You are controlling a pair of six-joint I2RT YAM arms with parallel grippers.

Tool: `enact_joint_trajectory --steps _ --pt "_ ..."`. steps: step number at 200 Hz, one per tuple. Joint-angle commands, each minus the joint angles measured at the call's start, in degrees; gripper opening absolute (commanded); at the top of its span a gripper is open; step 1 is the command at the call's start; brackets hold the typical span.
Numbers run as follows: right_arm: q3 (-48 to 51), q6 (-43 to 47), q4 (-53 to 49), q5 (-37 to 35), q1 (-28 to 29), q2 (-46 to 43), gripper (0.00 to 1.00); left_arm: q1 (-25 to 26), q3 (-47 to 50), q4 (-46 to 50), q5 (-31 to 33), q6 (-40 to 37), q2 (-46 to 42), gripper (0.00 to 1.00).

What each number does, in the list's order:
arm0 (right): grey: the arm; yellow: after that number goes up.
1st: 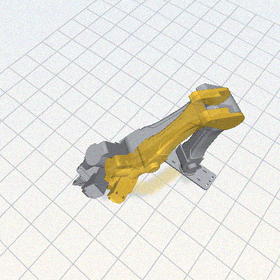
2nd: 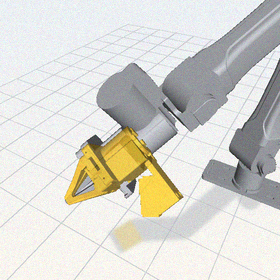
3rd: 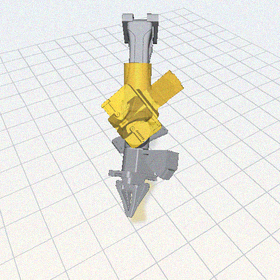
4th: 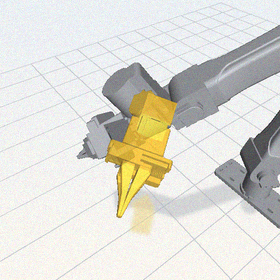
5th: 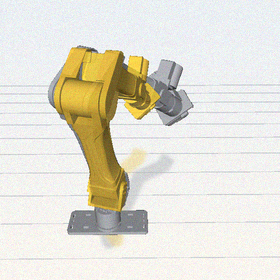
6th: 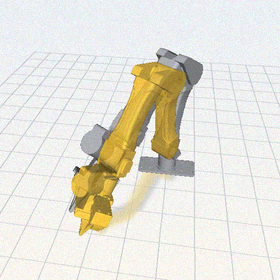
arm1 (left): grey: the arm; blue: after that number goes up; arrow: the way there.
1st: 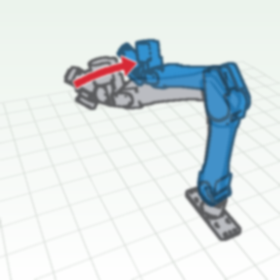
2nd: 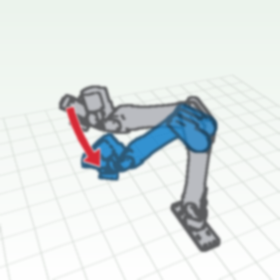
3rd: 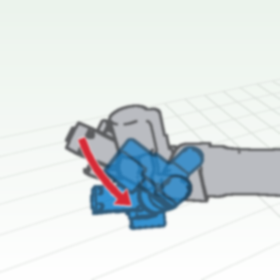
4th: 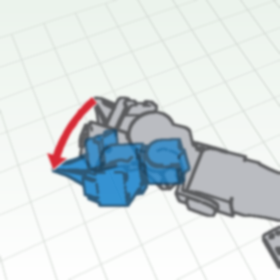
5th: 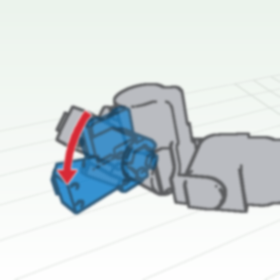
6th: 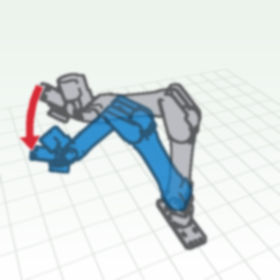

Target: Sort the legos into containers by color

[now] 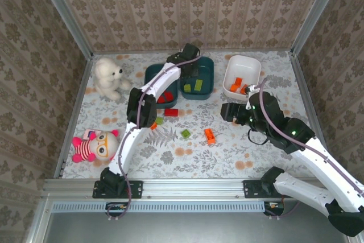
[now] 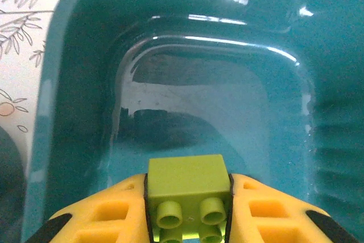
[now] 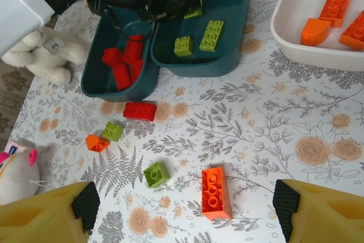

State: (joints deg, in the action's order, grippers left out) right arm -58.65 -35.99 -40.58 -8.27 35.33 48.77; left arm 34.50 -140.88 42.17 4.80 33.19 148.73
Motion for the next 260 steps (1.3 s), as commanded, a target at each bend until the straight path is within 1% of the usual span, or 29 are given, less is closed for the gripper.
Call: enact_joint_trajectory --steps 1,14,41,76,100,114,127,144,155,172,203,214,236,260 --pt "0.9 -0.3 -0.8 1.1 -0.9 -0.6 0.83 0.3 0.1 -0.2 0.6 0.6 0.2 0.29" --pt "0.9 -0.2 -0.4 1.7 -1.4 -0.3 0.83 0.2 0.6 0.0 -0.1 1.2 0.0 0.33" --pt "0.0 0.5 0.1 2.6 -1.9 1.4 0.84 0.1 0.6 0.6 -1.3 2.0 -1.4 0.48" --pt "-2.2 2.3 -0.7 2.6 -2.0 3.2 0.84 -0.2 0.5 0.2 -2.5 2.7 -6.3 0.63" --pt "-4.6 3.8 -1.8 1.8 -2.1 4.4 0.83 -0.5 -0.2 0.6 -3.4 3.7 -10.5 0.65" --pt "-6.6 4.7 -2.4 1.2 -2.1 5.5 0.83 -0.7 0.4 0.7 -3.4 4.3 -14.8 0.65" --pt "-8.6 5.5 -3.0 0.8 -2.0 7.1 0.82 -0.8 3.0 0.2 -3.0 4.3 -19.9 0.65" --pt "-10.2 6.7 -2.6 1.1 -1.8 9.4 0.81 -1.1 10.7 -2.2 -2.6 4.4 -28.5 0.65" --pt "-11.2 7.8 -2.0 1.2 -0.6 11.3 0.80 -1.4 16.8 -3.6 -2.3 4.4 -34.4 0.65" --pt "-13.3 9.4 -1.0 1.0 2.9 15.9 0.80 -1.6 27.3 -3.7 -0.5 4.6 -44.6 0.65" --pt "-16.9 10.3 2.4 2.4 10.3 26.7 0.80 -1.9 51.2 -1.6 5.3 8.3 -65.3 0.65" --pt "-18.2 9.8 3.8 3.8 12.4 30.5 0.80 -2.0 59.3 0.5 8.2 10.5 -73.4 0.64" --pt "-23.6 9.4 3.8 5.9 16.3 42.0 0.80 -2.4 73.5 6.9 13.6 15.7 -89.6 0.64" --pt "-32.5 10.2 2.2 7.9 19.8 53.6 0.79 -2.3 81.8 17.7 17.4 20.9 -104.7 0.63"
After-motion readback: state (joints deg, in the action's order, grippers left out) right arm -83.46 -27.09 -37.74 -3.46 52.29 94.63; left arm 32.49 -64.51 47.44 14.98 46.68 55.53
